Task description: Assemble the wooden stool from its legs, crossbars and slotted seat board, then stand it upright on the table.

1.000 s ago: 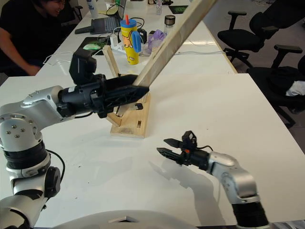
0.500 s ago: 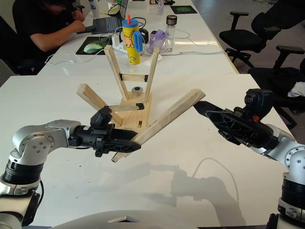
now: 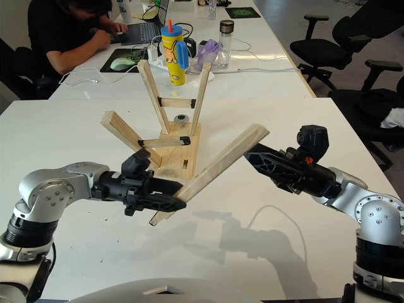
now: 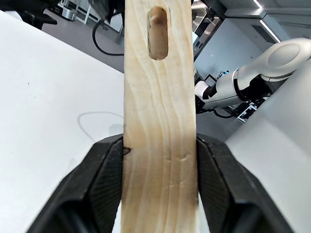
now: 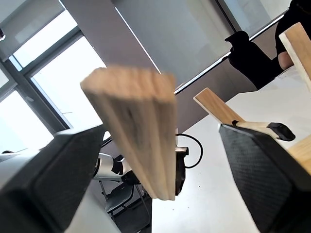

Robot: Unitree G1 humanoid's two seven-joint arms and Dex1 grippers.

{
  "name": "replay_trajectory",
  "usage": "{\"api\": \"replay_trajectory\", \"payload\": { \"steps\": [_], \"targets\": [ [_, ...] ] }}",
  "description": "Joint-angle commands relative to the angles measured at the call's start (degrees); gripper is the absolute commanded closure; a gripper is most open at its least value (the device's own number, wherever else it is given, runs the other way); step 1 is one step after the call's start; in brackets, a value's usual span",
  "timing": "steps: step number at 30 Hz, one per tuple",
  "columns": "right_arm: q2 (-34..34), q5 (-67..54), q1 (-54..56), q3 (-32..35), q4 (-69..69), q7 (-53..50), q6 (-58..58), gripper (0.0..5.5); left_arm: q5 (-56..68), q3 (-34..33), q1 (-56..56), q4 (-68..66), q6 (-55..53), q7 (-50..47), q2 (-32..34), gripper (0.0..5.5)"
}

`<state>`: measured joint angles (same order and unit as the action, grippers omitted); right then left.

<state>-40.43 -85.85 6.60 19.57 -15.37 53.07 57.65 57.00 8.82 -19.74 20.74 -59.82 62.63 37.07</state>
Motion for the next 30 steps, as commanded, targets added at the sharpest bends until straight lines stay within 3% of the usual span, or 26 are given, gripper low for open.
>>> {"api": "replay_trajectory", "payload": {
  "steps": [1, 9, 21, 24, 26, 30],
  "targets": [
    [-0.19, -1.29, -0.30, -0.36, -2.54, 0.09, 1.05, 1.22, -0.92, 0.25, -0.53, -0.35, 0.57, 0.54, 0.27, 3.47],
    [1.82, 0.72, -0.61, -2.91, -3.97, -1.88, 0.01, 1.22, -1.16, 1.13, -1.05, 0.80, 0.44, -0.25, -0.89, 3.47],
    [1.13, 1.70, 0.56, -3.30, -2.54, -0.42, 0.18, 3.11, -3.07, 0.45, -1.58, -0.66, 1.75, -1.62, -1.61, 3.47],
    [0.90, 3.14, 0.97, -3.26, -1.77, -0.19, 0.09, 3.36, -4.29, 0.57, -1.28, -0.88, 3.33, -1.40, -1.74, 3.47],
    [1.03, 4.07, 1.77, -3.62, -0.50, -1.72, 0.16, 3.37, -3.12, -2.58, -2.51, -4.42, 3.48, -5.58, -5.39, 3.47],
    [0.52, 6.96, 3.52, -4.16, 0.12, -2.52, -0.77, 3.44, 0.48, -8.39, -3.63, -6.64, 2.36, -10.99, -8.68, 2.71]
  ]
}}
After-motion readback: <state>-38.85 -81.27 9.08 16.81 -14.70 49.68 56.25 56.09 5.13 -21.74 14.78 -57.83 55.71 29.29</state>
